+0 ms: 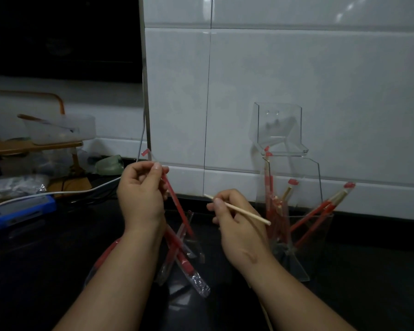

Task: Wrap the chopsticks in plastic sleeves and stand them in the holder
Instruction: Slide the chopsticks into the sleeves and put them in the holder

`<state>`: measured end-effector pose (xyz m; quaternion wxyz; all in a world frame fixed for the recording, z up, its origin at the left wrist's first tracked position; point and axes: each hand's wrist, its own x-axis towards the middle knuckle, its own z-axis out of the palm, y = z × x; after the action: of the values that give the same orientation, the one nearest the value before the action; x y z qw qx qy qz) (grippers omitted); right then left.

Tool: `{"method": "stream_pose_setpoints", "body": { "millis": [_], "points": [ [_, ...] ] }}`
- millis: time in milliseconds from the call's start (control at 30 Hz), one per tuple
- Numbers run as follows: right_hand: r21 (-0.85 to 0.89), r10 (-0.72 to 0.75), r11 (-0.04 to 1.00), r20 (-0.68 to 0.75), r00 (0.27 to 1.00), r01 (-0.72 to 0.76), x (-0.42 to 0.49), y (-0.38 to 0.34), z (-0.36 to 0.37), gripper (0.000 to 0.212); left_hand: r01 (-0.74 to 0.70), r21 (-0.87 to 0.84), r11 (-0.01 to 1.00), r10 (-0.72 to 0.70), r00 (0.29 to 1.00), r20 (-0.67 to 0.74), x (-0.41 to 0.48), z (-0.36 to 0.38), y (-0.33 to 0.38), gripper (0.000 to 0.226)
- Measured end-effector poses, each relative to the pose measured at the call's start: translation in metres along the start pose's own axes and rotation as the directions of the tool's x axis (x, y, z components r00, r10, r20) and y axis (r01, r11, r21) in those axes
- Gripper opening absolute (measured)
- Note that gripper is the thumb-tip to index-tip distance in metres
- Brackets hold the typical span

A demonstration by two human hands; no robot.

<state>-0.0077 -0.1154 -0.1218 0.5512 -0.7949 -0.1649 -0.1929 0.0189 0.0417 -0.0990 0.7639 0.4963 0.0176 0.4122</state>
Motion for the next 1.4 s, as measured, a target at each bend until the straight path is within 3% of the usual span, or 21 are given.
{"method": "stream_pose_setpoints", "body": {
  "millis": [167,300,500,667,733,933,1067,1400],
  "points": [
    [-0.071,-0.001,0.997,0.077,0.997,0.006,-0.004,-0.006,-0.002,0.013,0.148,-0.168,0.975,-0.137,0.988,0.076,0.000,0.003,0.000,0.019],
    [-0.197,-0.008,0.980,0.049,0.999,0.017,-0.003,0.000,0.000,0.021,0.191,-0.183,0.964,-0.171,0.978,0.122,-0.002,0.004,0.000,0.017],
    [-0.231,-0.018,0.973,0.052,0.998,0.030,-0.002,0.005,-0.001,0.022,0.198,-0.180,0.964,-0.175,0.975,0.133,0.001,0.004,-0.003,0.011],
    [-0.146,-0.149,0.980,-0.064,0.987,0.138,-0.002,0.002,0.002,0.003,0.013,0.023,1.000,-0.014,1.000,0.010,-0.002,0.004,-0.001,0.007],
    [-0.031,-0.180,0.984,-0.133,0.975,0.177,-0.005,-0.003,0.002,0.019,-0.073,0.097,0.993,0.073,0.997,0.002,-0.005,0.005,0.001,0.006],
    [0.138,-0.319,0.926,-0.212,0.924,0.352,-0.014,-0.015,-0.002,0.024,-0.212,0.265,0.941,0.171,0.971,0.168,-0.016,0.006,0.000,0.013],
    [0.058,-0.473,0.860,-0.285,0.834,0.507,-0.016,-0.018,-0.003,0.019,-0.309,0.336,0.890,0.230,0.940,0.253,-0.018,0.007,-0.002,0.019],
    [0.049,-0.436,0.882,-0.294,0.850,0.469,-0.014,-0.017,-0.003,0.017,-0.470,0.394,0.790,0.351,0.873,0.337,-0.020,0.008,-0.004,0.038]
  ]
}}
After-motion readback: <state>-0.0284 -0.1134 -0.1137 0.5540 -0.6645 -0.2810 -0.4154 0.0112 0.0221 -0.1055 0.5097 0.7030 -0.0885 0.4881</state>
